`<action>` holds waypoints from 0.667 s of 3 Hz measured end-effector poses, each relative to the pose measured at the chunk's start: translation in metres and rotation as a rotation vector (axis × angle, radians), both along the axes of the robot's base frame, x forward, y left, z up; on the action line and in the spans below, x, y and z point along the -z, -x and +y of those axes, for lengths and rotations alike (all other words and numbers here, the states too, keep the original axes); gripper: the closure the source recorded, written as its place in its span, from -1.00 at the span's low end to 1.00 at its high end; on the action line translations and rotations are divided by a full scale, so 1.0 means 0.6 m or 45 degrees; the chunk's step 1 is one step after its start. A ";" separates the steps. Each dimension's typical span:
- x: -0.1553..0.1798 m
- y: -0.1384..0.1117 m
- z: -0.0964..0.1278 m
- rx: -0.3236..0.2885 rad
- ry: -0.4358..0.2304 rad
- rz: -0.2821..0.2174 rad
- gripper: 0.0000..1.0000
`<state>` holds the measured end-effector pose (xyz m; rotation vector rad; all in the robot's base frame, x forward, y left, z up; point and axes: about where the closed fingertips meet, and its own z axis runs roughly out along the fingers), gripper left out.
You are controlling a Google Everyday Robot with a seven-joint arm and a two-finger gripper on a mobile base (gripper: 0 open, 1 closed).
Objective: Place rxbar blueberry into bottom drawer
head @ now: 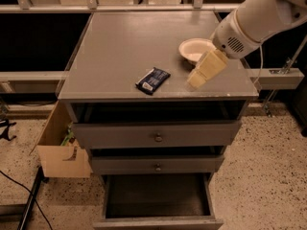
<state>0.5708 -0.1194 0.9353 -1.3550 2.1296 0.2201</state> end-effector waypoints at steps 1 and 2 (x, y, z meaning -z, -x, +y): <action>0.019 -0.017 0.021 0.009 -0.066 0.027 -1.00; 0.033 -0.037 0.054 -0.003 -0.125 0.032 -1.00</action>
Offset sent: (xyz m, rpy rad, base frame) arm 0.0392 0.0537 -0.0306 0.1609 0.0270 0.0085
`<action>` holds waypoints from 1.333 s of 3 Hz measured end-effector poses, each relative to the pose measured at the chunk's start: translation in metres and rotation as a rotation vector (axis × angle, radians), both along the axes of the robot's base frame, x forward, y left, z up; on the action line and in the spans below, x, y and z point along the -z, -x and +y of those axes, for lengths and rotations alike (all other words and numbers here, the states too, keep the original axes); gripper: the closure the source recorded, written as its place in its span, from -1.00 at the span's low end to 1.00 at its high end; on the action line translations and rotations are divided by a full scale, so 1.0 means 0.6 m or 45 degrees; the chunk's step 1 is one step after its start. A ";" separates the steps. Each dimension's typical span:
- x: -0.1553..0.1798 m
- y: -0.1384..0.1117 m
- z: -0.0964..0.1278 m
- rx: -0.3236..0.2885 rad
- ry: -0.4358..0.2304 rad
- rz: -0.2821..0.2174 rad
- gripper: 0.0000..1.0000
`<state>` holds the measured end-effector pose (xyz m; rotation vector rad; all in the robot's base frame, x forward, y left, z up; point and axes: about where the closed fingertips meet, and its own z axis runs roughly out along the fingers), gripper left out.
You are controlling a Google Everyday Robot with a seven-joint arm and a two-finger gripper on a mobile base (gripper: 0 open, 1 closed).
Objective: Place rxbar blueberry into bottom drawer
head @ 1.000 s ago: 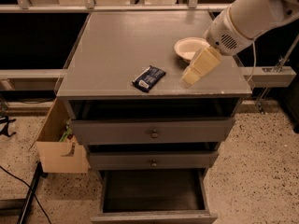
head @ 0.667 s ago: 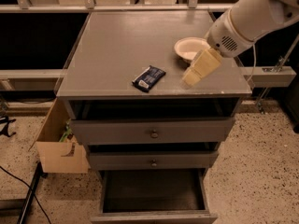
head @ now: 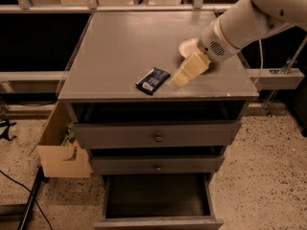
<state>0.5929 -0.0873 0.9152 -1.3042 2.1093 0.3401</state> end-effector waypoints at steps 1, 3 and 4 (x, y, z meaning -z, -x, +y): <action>0.014 -0.019 0.031 -0.006 -0.043 -0.014 -1.00; 0.041 -0.039 0.075 0.055 -0.017 -0.103 -1.00; 0.058 -0.044 0.088 0.090 0.027 -0.120 -1.00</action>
Offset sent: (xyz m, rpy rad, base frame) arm 0.0322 0.0490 -0.0286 0.0458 -0.0861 -0.0387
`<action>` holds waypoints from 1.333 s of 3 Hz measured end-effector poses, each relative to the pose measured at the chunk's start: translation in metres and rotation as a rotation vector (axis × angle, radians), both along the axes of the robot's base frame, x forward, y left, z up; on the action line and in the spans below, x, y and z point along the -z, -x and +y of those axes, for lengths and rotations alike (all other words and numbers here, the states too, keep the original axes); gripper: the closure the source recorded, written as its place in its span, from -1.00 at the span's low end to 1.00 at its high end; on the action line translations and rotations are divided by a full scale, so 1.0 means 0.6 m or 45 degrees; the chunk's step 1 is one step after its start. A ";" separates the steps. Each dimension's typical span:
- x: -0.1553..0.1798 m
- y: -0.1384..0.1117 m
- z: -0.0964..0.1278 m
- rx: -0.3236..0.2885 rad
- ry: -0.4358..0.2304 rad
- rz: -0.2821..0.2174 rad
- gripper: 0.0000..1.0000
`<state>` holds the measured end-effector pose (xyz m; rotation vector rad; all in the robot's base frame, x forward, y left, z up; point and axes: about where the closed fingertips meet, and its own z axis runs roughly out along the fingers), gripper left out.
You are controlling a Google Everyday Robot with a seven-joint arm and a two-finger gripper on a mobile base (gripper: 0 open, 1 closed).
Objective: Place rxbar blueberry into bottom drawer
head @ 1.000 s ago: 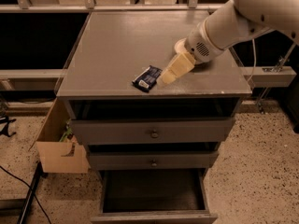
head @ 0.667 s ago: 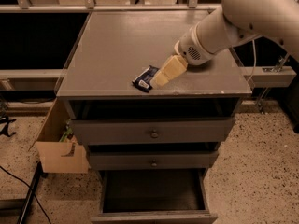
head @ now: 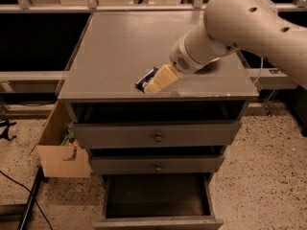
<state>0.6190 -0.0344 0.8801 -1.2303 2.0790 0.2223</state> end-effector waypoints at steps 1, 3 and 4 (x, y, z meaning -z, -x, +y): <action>0.016 -0.009 0.015 0.004 0.003 0.021 -1.00; 0.044 -0.037 0.041 -0.017 -0.056 0.072 -1.00; 0.053 -0.052 0.047 -0.016 -0.089 0.063 -1.00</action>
Offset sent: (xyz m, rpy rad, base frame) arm 0.0268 0.0276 -0.0307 0.0541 0.0742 0.0180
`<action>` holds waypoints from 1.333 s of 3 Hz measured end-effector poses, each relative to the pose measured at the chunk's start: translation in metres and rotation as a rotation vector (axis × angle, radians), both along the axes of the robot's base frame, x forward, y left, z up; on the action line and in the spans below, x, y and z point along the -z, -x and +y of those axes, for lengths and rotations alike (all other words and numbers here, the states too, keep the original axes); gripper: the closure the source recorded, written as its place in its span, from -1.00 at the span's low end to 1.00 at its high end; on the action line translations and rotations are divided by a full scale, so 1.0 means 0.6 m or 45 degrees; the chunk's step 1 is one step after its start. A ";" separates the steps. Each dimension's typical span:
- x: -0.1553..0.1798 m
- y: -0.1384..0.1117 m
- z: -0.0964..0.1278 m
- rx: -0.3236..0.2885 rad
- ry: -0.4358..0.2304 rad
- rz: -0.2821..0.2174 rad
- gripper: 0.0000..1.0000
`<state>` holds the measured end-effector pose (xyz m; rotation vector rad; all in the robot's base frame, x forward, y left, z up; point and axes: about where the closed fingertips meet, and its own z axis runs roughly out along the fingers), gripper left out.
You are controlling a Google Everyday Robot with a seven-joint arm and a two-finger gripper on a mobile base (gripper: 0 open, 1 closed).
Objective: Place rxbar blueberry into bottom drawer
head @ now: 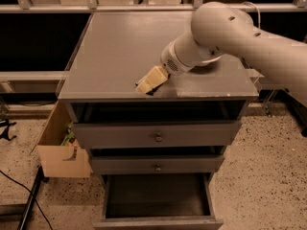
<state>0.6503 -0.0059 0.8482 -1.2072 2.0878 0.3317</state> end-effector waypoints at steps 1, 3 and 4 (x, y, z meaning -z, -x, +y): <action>0.012 -0.016 0.004 0.017 -0.019 -0.010 -1.00; 0.028 -0.027 0.003 0.037 -0.014 0.001 -1.00; 0.035 -0.029 0.001 0.043 -0.003 0.008 -0.88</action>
Offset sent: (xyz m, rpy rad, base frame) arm 0.0200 -0.0005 -0.0152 0.0217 -0.0078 -0.0368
